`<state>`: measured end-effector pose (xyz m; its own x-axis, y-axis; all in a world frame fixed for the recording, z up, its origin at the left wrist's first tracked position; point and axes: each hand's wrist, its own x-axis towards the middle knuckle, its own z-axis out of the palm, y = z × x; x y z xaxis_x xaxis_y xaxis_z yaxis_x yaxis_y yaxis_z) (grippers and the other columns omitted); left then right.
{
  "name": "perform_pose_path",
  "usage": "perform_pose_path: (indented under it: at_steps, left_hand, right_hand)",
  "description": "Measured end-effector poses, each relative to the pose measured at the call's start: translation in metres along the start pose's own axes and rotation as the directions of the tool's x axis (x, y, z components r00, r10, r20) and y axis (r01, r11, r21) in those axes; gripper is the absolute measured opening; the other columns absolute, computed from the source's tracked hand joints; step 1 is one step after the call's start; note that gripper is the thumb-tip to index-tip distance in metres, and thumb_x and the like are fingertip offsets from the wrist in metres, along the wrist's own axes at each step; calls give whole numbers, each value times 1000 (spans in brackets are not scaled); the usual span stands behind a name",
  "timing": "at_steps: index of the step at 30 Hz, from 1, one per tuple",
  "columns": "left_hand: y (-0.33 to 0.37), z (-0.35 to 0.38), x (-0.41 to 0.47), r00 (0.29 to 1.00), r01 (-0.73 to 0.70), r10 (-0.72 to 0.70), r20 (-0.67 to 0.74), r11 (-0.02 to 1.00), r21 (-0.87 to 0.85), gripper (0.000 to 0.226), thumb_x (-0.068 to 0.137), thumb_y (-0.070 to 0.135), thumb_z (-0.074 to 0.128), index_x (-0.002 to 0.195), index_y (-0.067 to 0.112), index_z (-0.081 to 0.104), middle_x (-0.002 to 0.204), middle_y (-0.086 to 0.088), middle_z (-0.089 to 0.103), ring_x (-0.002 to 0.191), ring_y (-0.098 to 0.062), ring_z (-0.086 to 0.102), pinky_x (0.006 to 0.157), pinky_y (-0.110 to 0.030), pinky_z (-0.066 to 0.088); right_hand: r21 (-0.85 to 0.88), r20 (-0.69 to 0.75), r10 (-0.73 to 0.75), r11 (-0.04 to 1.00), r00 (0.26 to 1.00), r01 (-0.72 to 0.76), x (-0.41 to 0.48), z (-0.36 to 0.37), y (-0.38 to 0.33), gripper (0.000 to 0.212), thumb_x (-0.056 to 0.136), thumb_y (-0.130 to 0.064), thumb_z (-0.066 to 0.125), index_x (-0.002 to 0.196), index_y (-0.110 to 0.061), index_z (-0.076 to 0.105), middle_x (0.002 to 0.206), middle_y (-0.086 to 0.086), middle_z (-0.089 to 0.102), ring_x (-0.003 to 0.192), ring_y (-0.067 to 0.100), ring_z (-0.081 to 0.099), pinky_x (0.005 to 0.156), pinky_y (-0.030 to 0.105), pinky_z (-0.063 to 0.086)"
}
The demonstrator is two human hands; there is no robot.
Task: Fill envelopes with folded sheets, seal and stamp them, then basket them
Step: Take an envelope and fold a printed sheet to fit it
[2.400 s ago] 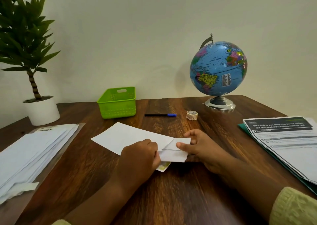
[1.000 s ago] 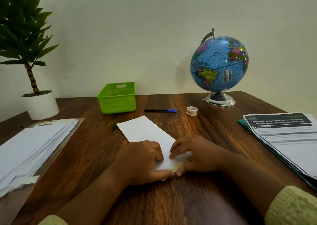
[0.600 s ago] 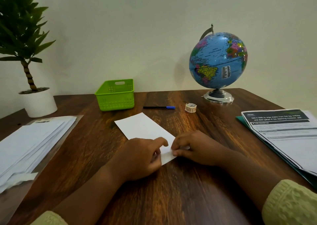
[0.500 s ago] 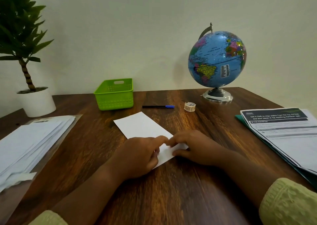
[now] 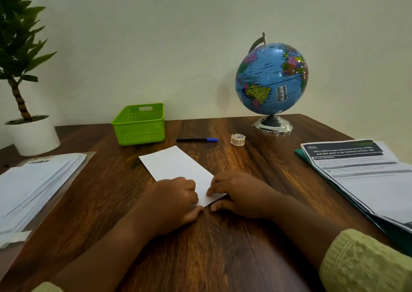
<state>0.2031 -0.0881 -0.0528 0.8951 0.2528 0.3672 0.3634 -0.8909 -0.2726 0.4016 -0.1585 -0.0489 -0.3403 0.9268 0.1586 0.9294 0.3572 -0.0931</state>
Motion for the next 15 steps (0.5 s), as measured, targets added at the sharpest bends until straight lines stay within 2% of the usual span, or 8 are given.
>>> perform_pose_path:
  at_steps: [2, 5, 7, 11, 13, 15]
  left_hand:
    - [1, 1, 2, 999, -28, 26, 33, 999, 44, 40, 92, 46, 38, 92, 22, 70, 85, 4, 63, 70, -9, 54, 54, -23, 32]
    - [1, -2, 3, 999, -39, 40, -8, 994, 100, 38, 85, 52, 48, 69, 25, 70, 66, 8, 61, 53, -7, 53, 43, -20, 29]
    - [-2, 1, 1, 998, -8, 12, -62, 998, 57, 42, 83, 57, 44, 66, 27, 69, 65, 10, 60, 51, -7, 52, 40, -20, 33]
    - [-2, 2, 1, 999, -3, 7, -41, 993, 116, 24, 75, 44, 67, 62, 25, 69, 64, 9, 57, 50, -7, 50, 38, -22, 33]
    - [-1, 1, 3, 1000, 5, -1, -26, 990, 139, 22, 73, 34, 72, 57, 22, 65, 59, 6, 55, 47, -9, 48, 40, -22, 26]
    - [-1, 2, 2, 1000, -9, 13, -23, 991, 137, 24, 75, 35, 70, 57, 20, 64, 58, 4, 56, 47, -10, 49, 42, -21, 26]
  right_hand:
    - [-38, 6, -6, 999, 1000, 6, 0, -1, -4, 45, 90, -49, 47, 124, -22, 56, 128, -2, 54, 116, 11, 47, 94, 32, 44]
    - [-100, -11, -41, 994, 999, 40, -1, -2, -8, 41, 92, -44, 47, 122, -18, 58, 125, 2, 54, 108, 14, 51, 86, 35, 48]
    - [-162, -21, -83, 984, 996, 78, 0, -3, -10, 33, 94, -31, 49, 121, -16, 59, 120, 5, 55, 99, 15, 54, 79, 33, 51]
    - [-282, 15, -150, 948, 989, 148, 5, 0, -12, 29, 92, -17, 51, 120, -10, 57, 109, 8, 59, 91, 16, 56, 71, 25, 48]
    - [-304, 14, -171, 938, 985, 167, 8, 1, -13, 27, 94, -19, 49, 117, -9, 58, 104, 8, 60, 88, 15, 54, 68, 24, 43]
    - [-299, -2, -174, 940, 985, 166, 9, 3, -13, 29, 97, -29, 43, 114, -10, 58, 104, 6, 59, 87, 14, 53, 65, 24, 40]
